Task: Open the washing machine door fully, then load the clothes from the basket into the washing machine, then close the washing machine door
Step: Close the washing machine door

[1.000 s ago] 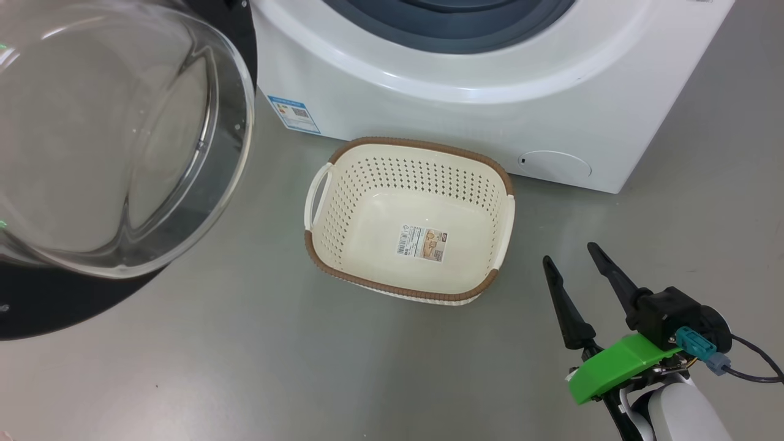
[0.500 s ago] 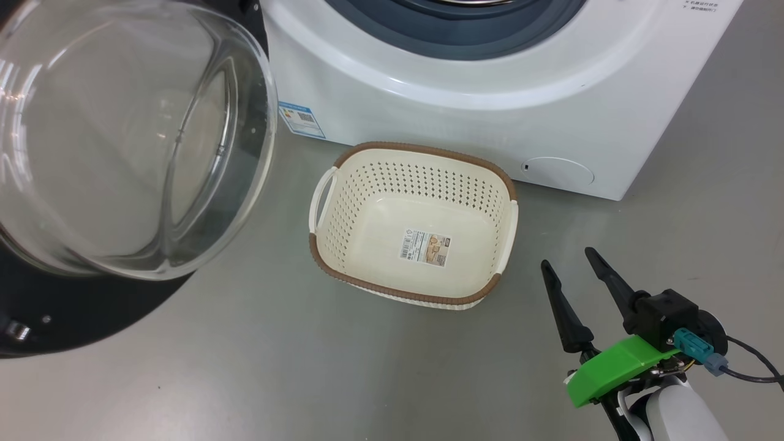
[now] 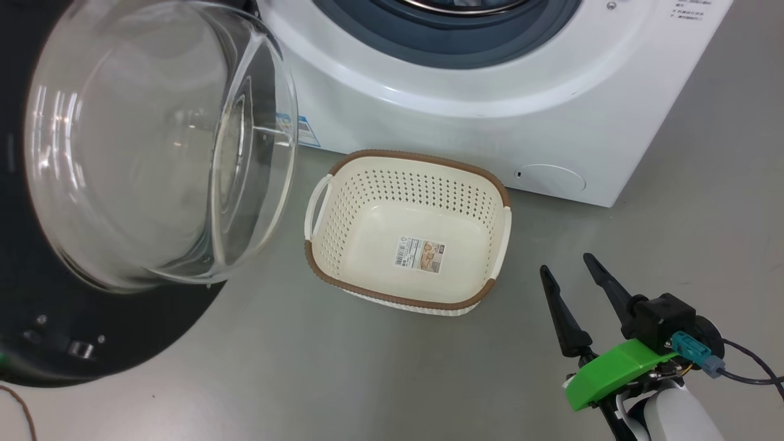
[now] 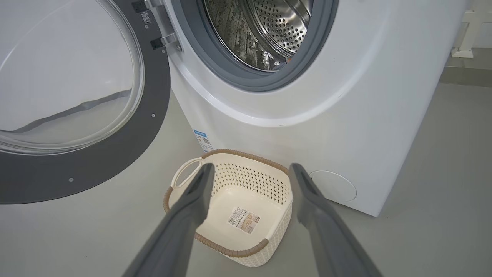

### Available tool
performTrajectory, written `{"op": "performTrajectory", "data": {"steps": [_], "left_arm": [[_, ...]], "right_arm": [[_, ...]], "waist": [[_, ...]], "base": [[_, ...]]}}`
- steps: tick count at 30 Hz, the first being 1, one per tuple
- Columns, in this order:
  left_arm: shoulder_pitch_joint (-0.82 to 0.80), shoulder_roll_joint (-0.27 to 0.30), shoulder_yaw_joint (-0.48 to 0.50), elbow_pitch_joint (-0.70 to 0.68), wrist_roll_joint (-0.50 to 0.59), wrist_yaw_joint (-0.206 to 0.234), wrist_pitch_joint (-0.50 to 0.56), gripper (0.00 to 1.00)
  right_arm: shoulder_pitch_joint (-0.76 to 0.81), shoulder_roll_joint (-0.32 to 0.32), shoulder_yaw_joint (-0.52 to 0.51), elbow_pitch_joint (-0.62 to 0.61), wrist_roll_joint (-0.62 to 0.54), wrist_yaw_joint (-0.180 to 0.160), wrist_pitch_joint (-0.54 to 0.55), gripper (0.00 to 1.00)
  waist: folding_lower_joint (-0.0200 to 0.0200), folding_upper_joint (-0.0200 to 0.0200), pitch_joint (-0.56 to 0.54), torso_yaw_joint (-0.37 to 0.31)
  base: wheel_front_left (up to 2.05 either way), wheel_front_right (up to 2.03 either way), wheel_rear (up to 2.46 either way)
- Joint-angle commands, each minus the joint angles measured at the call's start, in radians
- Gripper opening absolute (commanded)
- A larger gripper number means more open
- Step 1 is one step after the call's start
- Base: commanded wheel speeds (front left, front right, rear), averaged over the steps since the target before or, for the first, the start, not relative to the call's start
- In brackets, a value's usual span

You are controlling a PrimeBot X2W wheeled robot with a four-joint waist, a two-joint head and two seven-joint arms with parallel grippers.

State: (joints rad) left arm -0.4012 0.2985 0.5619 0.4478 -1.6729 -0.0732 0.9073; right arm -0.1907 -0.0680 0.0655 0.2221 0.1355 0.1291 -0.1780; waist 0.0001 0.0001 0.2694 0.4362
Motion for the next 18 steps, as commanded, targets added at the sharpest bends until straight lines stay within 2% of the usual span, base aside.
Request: {"op": "performTrajectory", "data": {"steps": [1, 9, 18], "left_arm": [[0.016, 0.038, 0.01, -0.049, -0.01, 0.013, 0.028, 0.0], [0.076, -0.037, -0.052, -0.209, -0.05, 0.056, 0.132, 0.0], [0.141, -0.104, -0.112, -0.365, -0.058, 0.077, 0.186, 0.0]], "right_arm": [[-0.017, 0.011, 0.031, -0.018, 0.013, 0.002, -0.013, 1.0], [-0.014, 0.013, 0.033, -0.003, 0.021, 0.002, -0.023, 1.0], [-0.013, 0.016, 0.033, 0.009, 0.029, 0.002, -0.037, 1.0]], "waist": [[-0.0001, -0.0001, -0.004, -0.005], [-0.0001, -0.0001, -0.019, -0.02], [-0.0001, -0.0001, -0.027, -0.061]], "base": [[0.0, 0.0, 0.0], [0.0, 0.0, 0.0], [0.0, 0.0, 0.0]]}}
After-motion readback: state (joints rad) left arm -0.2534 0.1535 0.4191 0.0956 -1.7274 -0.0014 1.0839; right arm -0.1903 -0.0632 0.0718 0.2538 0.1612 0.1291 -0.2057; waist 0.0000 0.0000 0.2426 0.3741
